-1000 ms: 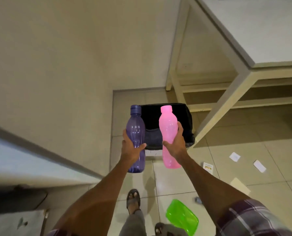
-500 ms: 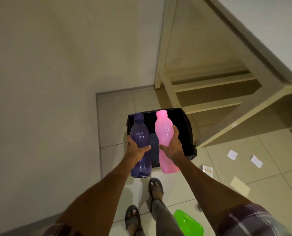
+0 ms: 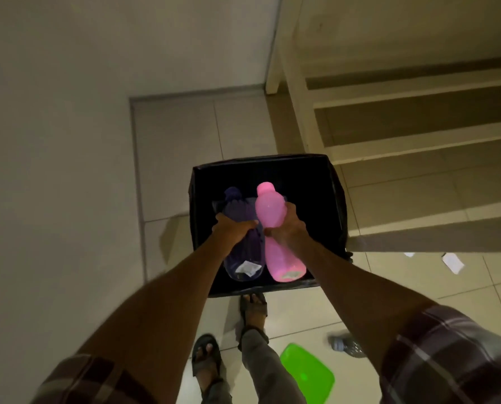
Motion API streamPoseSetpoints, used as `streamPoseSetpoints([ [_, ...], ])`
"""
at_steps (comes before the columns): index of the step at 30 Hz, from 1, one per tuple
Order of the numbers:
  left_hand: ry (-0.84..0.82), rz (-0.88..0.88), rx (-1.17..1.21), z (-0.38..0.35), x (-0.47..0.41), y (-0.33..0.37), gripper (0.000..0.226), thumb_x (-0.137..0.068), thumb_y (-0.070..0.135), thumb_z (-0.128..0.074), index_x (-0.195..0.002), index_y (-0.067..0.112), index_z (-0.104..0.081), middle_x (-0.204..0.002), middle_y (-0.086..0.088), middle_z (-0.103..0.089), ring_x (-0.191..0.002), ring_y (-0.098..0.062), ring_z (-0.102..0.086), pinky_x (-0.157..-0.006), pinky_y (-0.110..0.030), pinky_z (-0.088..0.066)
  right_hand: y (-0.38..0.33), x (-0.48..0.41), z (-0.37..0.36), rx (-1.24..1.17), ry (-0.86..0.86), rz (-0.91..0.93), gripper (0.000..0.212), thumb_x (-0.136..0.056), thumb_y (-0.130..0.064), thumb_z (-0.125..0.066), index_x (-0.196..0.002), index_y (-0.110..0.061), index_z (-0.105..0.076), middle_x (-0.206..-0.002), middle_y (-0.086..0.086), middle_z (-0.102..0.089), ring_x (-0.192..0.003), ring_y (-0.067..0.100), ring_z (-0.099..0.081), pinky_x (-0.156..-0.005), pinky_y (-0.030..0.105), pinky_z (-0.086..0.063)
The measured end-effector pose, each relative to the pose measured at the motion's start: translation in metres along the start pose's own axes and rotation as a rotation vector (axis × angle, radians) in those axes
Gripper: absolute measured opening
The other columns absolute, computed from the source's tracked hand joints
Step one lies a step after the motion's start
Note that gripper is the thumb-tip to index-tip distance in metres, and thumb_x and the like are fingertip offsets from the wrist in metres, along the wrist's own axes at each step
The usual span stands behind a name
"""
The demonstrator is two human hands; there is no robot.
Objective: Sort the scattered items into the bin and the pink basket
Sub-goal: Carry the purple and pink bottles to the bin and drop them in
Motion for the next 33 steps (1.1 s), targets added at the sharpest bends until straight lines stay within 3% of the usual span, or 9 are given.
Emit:
streamPoseSetpoints([
  [6,-0.049,0.116,-0.032,-0.032,-0.068,-0.008,0.11,-0.074,0.042,-0.078,-0.153,0.008,-0.008,-0.151,-0.021,-0.031,-0.133,-0.04,-0.04,-0.101,-0.047,-0.041,0.023,-0.073,-0.03,0.089,0.012,-0.121,0.088,-0.079,-0.045,-0.074,-0.146,-0.019,-0.023,-0.135,0.018,-0.049,-0.117,0.04,-0.055,-0.09,0.046,-0.048],
  [12,-0.027,0.144,-0.058,-0.055,-0.133,-0.016,0.107,-0.078,0.036,-0.077,-0.154,0.011,-0.005,-0.154,-0.021,-0.025,-0.137,-0.039,-0.035,-0.105,-0.046,-0.039,0.038,-0.139,-0.054,0.156,-0.026,-0.192,0.089,-0.08,-0.046,-0.071,-0.149,-0.017,-0.022,-0.138,0.015,-0.047,-0.121,0.037,-0.053,-0.098,0.047,-0.048],
  [15,0.022,0.082,-0.092,-0.064,-0.157,-0.021,0.106,-0.077,0.035,-0.077,-0.154,0.013,-0.007,-0.154,-0.018,-0.028,-0.137,-0.037,-0.036,-0.106,-0.044,-0.038,0.044,-0.161,-0.065,0.194,-0.045,-0.166,0.087,-0.082,-0.047,-0.069,-0.149,-0.017,-0.022,-0.14,0.015,-0.045,-0.124,0.036,-0.051,-0.1,0.049,-0.047],
  [19,0.052,-0.054,-0.047,-0.072,-0.167,-0.025,0.102,-0.081,0.031,-0.074,-0.154,0.021,-0.004,-0.156,-0.016,-0.023,-0.141,-0.035,-0.03,-0.112,-0.045,-0.035,0.049,-0.168,-0.07,0.198,-0.094,-0.118,0.089,-0.088,-0.048,-0.062,-0.153,-0.021,-0.007,-0.146,0.017,-0.037,-0.128,0.038,-0.046,-0.102,0.043,-0.044],
  [23,-0.028,-0.104,-0.168,-0.079,-0.169,-0.039,0.089,-0.09,0.024,-0.063,-0.154,0.028,-0.002,-0.158,-0.012,-0.019,-0.142,-0.035,-0.028,-0.113,-0.048,-0.033,0.064,-0.164,-0.078,0.189,-0.126,-0.028,0.087,-0.094,-0.035,-0.057,-0.154,-0.018,0.004,-0.155,0.017,-0.025,-0.138,0.035,-0.035,-0.108,0.037,-0.031],
  [26,-0.055,-0.103,-0.374,-0.082,-0.163,-0.05,0.079,-0.093,0.024,-0.058,-0.154,0.03,-0.008,-0.16,-0.01,-0.016,-0.144,-0.034,-0.023,-0.116,-0.049,-0.028,0.067,-0.158,-0.078,0.214,-0.098,0.026,0.083,-0.094,-0.024,-0.058,-0.154,-0.016,-0.001,-0.155,0.016,-0.025,-0.14,0.034,-0.032,-0.114,0.039,-0.029],
  [30,-0.048,-0.113,-0.511,-0.082,-0.152,-0.059,0.068,-0.095,0.025,-0.053,-0.152,0.027,-0.017,-0.158,-0.011,-0.021,-0.143,-0.035,-0.025,-0.116,-0.054,-0.025,0.072,-0.148,-0.075,0.273,-0.074,0.059,0.068,-0.09,-0.013,-0.062,-0.145,-0.011,-0.024,-0.139,0.019,-0.044,-0.125,0.035,-0.049,-0.102,0.039,-0.044],
  [33,0.007,-0.151,-0.657,-0.077,-0.138,-0.057,0.066,-0.095,0.028,-0.051,-0.152,0.028,-0.017,-0.158,-0.009,-0.018,-0.145,-0.034,-0.019,-0.117,-0.06,-0.013,0.073,-0.139,-0.074,0.311,-0.067,0.077,0.063,-0.089,-0.014,-0.062,-0.143,-0.01,-0.028,-0.135,0.019,-0.047,-0.121,0.035,-0.051,-0.099,0.043,-0.047],
])
Point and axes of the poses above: each hand's wrist, its own x-axis away from the middle knuckle, its own z-axis out of the back of the hand, y = z × x, the point moved 1 cm from there along -x, towards the middle knuckle
